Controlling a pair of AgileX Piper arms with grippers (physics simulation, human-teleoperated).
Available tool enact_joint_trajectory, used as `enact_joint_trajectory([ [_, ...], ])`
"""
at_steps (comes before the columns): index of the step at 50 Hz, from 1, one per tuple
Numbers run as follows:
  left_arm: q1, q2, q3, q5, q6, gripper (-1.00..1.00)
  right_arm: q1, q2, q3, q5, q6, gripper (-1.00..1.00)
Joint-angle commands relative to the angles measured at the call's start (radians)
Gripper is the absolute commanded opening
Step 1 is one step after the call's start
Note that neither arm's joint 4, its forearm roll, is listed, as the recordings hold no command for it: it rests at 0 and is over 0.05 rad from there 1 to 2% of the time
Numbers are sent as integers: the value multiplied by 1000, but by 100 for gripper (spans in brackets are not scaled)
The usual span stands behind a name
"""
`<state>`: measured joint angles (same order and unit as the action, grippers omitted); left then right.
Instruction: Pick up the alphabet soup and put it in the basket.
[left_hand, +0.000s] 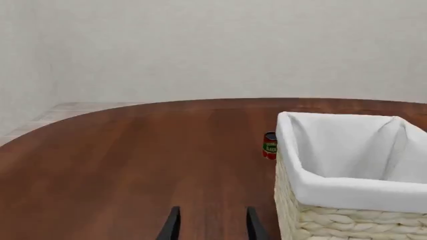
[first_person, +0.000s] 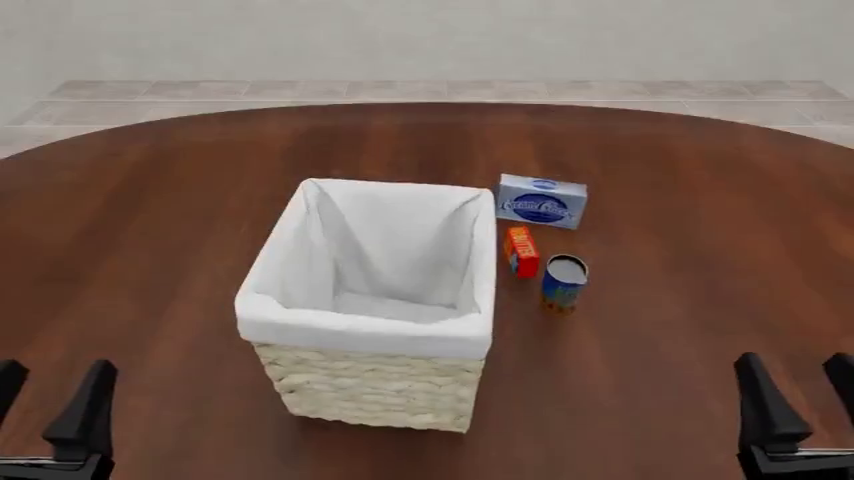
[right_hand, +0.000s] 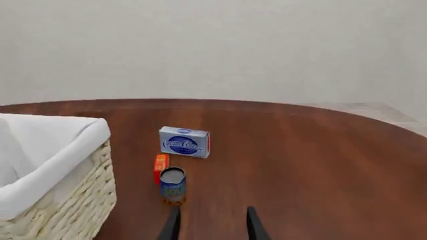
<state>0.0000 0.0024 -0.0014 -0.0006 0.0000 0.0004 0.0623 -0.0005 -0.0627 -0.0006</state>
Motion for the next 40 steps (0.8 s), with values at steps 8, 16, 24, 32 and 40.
enact_joint_trajectory([
  [8, 0, 5, -3, -1, 0, 100, -3, 446, -5, -427, -9, 100],
  [16, 0, 5, -3, -1, 0, 100, -2, 264, -1, -238, -9, 100],
  [24, 0, 5, -3, -1, 0, 100, 37, 222, -41, -111, -10, 100],
  [32, 0, 5, -3, -1, 0, 100, 89, 537, -161, -272, -50, 100],
  [40, 0, 5, -3, -1, 0, 100, 140, 786, -295, -335, -39, 100],
])
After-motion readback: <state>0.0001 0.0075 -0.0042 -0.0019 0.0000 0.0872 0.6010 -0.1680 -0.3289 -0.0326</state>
